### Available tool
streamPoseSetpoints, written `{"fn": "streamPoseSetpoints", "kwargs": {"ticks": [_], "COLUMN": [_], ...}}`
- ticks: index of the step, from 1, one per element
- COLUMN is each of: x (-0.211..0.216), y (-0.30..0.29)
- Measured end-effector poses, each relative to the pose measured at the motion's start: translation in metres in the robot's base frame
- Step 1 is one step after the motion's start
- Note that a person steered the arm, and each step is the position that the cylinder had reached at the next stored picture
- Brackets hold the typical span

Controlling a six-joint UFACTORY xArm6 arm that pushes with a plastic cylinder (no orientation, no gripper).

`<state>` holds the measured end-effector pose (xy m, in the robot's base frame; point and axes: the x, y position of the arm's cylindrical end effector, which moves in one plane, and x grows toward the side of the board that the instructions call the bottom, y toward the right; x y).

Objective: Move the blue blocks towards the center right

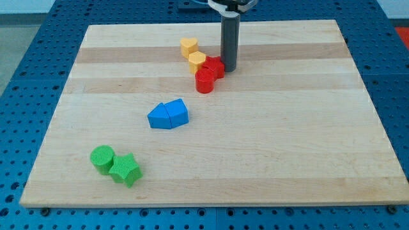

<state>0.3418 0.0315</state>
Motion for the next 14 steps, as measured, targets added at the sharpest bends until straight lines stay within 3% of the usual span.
{"fn": "streamPoseSetpoints", "kwargs": {"ticks": [1,2,3,4,6,11,14], "x": [-0.048,-0.105,-0.126,-0.127,-0.077,-0.073,-0.049], "y": [0.009,-0.02,-0.092,-0.094,-0.105,-0.098,-0.095]}}
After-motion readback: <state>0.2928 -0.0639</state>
